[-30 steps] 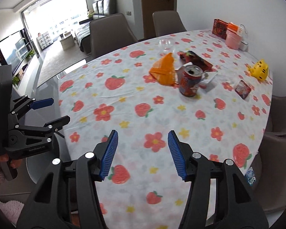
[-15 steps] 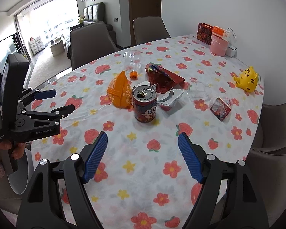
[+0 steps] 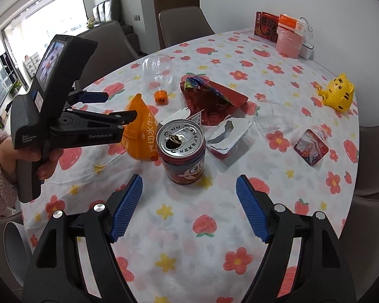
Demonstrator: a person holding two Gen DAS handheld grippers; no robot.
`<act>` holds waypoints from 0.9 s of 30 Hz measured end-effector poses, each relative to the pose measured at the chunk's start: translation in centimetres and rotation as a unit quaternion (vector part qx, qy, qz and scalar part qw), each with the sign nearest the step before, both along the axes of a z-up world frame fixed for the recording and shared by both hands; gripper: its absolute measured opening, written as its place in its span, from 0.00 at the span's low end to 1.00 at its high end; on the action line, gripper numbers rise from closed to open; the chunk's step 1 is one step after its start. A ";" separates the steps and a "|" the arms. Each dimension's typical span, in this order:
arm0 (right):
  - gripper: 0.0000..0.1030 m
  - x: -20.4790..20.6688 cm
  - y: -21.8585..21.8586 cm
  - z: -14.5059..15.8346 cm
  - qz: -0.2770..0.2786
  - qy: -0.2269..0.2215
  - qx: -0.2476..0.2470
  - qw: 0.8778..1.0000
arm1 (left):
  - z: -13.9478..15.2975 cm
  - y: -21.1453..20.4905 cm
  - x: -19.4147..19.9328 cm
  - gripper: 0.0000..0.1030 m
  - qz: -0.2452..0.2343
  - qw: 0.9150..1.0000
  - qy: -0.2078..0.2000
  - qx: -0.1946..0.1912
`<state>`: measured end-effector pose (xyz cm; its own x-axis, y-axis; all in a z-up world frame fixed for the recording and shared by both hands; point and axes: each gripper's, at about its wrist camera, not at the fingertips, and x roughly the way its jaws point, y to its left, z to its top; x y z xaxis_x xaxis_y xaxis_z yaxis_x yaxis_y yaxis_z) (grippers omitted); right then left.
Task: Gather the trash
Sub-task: 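Grasp the orange bag with the left tool and lift it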
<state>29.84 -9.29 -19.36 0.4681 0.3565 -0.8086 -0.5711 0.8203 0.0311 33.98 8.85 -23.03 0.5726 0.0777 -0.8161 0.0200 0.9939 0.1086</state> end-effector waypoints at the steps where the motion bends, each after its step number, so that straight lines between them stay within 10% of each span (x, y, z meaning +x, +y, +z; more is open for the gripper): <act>1: 0.72 0.1 0.2 -0.1 -0.001 -0.001 -0.003 1.000 | -0.3 0.0 0.5 0.71 -0.006 1.000 0.003 -0.004; 7: 0.72 1.0 0.8 -0.7 -0.011 0.003 -0.009 1.000 | -2.4 -0.4 2.0 0.71 -0.018 0.999 0.028 -0.016; 17: 0.72 1.7 1.5 -1.3 -0.012 0.008 -0.009 1.000 | -4.3 -0.5 1.5 0.24 -0.027 0.998 0.052 -0.014; 27: 0.72 2.0 1.8 -1.6 -0.010 0.010 -0.007 1.000 | -2.9 -0.4 0.0 0.10 -0.039 0.998 0.032 -0.036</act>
